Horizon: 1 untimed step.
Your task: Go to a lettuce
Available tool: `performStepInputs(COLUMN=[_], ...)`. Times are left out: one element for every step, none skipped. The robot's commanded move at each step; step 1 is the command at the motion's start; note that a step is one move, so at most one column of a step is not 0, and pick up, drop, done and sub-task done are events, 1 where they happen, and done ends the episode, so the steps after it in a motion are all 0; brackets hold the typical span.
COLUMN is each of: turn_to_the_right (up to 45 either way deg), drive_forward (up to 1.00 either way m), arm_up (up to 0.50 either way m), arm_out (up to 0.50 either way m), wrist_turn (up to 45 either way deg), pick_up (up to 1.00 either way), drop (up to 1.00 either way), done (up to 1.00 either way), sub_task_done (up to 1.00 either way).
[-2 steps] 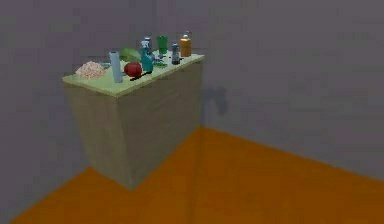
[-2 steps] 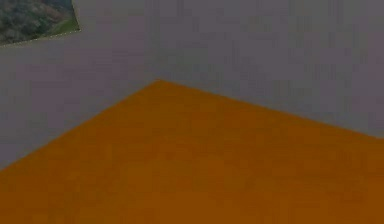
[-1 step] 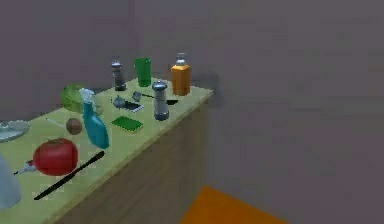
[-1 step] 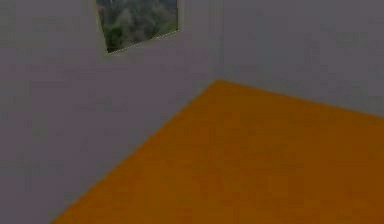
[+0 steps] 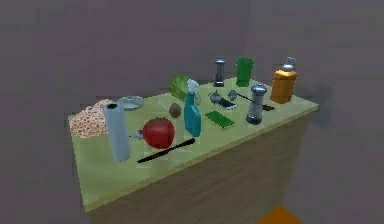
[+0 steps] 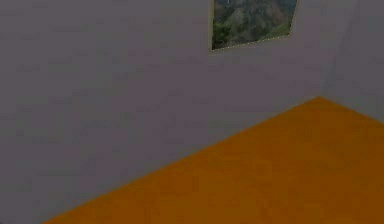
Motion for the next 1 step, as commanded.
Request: performStepInputs(turn_to_the_right=[0.0], drive_forward=[0.00], arm_up=[0.00], arm_out=[0.00], wrist_turn=[0.0], pick_up=[0.00], drop=[0.00], done=[1.00], sub_task_done=[0.00])
